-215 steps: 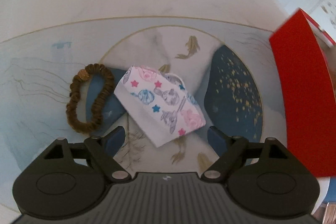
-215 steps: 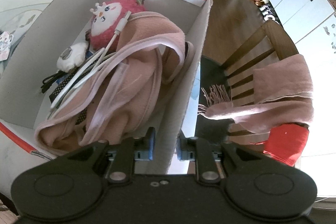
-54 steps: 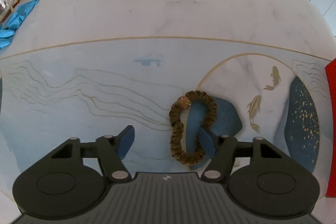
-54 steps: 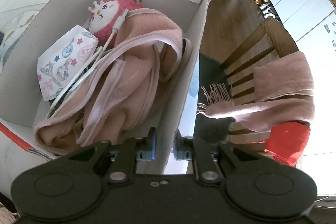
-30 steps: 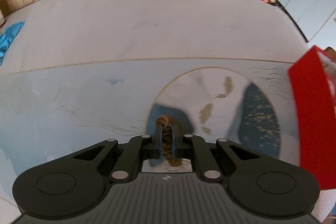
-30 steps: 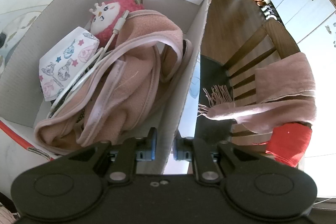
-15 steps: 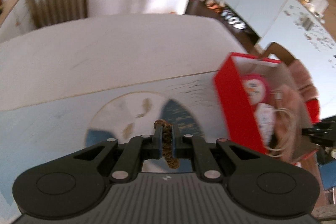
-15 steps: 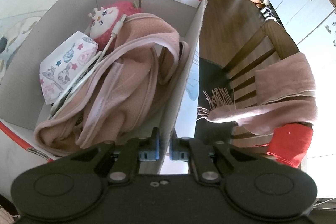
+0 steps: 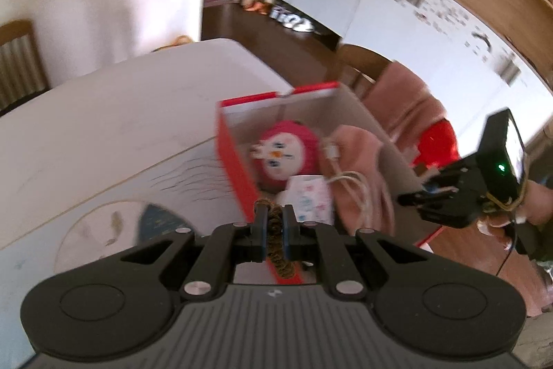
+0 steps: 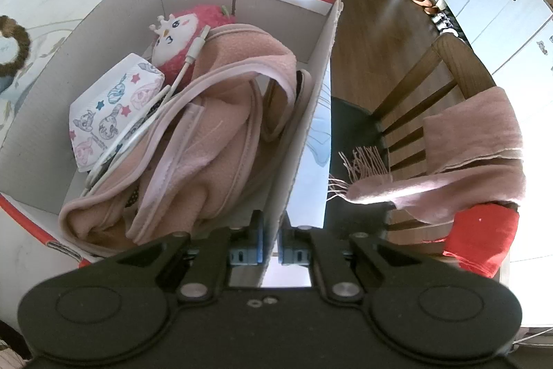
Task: Organize objects
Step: 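Carry the hair tie into the box and open the left gripper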
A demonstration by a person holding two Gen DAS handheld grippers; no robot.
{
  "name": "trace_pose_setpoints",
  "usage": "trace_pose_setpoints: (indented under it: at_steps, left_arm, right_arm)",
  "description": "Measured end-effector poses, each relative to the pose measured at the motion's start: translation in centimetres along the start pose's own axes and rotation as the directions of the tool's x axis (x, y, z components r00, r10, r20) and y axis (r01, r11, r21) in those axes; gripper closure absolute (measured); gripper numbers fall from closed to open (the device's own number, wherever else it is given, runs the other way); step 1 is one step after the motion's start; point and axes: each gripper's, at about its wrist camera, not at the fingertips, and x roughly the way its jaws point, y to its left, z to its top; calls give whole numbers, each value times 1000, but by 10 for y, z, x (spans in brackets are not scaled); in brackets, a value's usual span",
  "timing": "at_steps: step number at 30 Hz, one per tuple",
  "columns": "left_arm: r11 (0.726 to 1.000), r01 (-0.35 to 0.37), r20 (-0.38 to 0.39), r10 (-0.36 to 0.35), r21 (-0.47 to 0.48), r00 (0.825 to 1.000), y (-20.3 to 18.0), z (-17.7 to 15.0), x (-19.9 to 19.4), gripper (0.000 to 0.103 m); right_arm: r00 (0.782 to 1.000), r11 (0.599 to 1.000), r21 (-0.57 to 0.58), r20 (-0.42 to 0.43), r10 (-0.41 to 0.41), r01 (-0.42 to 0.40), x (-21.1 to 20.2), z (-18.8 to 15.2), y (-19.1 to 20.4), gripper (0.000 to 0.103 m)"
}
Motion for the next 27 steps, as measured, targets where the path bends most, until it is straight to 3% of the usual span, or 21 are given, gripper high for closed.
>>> trace_pose_setpoints:
  at_steps: [13,19,27]
  left_arm:
    - [992,20,-62,-12,128,998,-65,16,57,96]
    - [980,-16,-83,33,196,996,-80,13,78,96]
    - [975,-47,-141,79,219,987,-83,0,110,96]
  right_arm:
    - [1000,1000,-6,13,9,-9,0,-1,0,97]
    - [1000,1000,-7,18,15,-15,-1,-3,-2,97]
    - [1000,1000,-15,18,19,-19,-3,-5,0,97]
